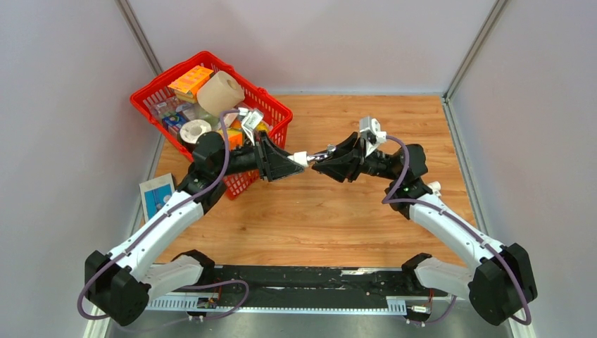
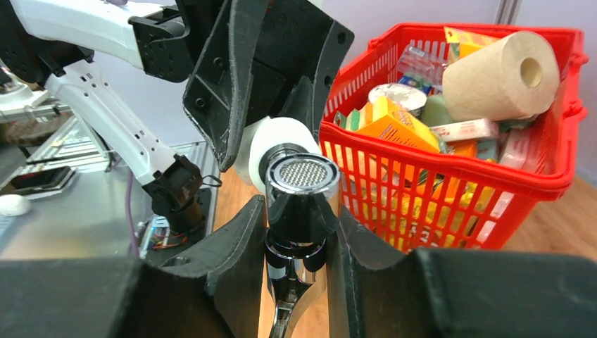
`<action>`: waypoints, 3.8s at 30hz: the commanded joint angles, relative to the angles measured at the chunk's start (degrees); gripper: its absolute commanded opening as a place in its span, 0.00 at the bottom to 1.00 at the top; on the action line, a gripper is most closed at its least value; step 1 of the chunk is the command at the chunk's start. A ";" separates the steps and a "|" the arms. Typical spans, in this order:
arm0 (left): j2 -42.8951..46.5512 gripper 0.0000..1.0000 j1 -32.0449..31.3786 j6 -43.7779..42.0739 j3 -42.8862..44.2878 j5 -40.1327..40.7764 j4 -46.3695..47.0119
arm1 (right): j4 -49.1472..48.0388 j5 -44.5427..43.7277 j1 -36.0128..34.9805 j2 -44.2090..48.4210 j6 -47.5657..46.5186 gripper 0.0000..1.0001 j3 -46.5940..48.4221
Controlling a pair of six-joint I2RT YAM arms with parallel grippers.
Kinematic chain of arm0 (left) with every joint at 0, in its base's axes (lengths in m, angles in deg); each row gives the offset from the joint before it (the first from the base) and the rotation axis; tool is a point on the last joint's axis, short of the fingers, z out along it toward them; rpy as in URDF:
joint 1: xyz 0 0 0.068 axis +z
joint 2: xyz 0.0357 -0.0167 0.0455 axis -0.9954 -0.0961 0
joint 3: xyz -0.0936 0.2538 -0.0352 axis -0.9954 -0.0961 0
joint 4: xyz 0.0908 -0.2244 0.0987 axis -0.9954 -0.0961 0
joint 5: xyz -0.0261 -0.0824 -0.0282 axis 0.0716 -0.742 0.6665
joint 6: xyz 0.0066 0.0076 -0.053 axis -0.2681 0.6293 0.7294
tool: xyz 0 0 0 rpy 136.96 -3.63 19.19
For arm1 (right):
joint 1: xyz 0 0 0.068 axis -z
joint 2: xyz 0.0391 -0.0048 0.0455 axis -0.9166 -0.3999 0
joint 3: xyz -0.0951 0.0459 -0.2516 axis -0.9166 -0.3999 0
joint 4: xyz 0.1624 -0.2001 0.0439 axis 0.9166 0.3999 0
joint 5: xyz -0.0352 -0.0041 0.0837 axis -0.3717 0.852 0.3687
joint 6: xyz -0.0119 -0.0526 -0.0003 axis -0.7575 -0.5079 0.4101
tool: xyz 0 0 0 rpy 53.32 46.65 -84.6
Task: Install the water faucets
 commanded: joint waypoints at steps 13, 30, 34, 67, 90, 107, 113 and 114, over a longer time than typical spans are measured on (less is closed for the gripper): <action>12.78 0.00 -13.67 -61.92 0.39 34.13 -19.15 | 0.30 1.31 -0.03 -4.98 24.32 0.00 6.87; 3.47 0.00 -38.56 -127.19 -25.55 87.61 33.59 | 15.06 1.31 -0.03 -10.35 33.48 0.00 9.68; 6.19 0.00 -38.56 -119.55 -25.38 86.38 30.97 | 17.08 0.00 0.14 -9.47 30.67 0.00 10.56; 15.35 0.00 -12.98 -46.41 -0.51 19.24 -20.63 | 39.41 9.94 0.68 14.18 -54.67 0.87 6.69; 6.81 0.00 -9.64 -42.53 5.92 5.95 -21.77 | 51.45 -1.60 -9.61 8.82 -62.08 0.54 11.08; 17.60 0.00 -9.64 -48.77 -10.15 15.70 -7.02 | 26.34 7.63 -4.43 -0.67 -7.08 0.00 15.22; 22.45 0.00 -9.64 -47.63 -16.14 20.97 -1.56 | 25.79 6.24 -4.34 -2.52 -2.57 0.00 16.97; 23.06 0.00 -9.55 -47.89 -16.49 21.42 -1.39 | 25.88 6.23 -4.34 -3.22 -1.61 0.00 17.32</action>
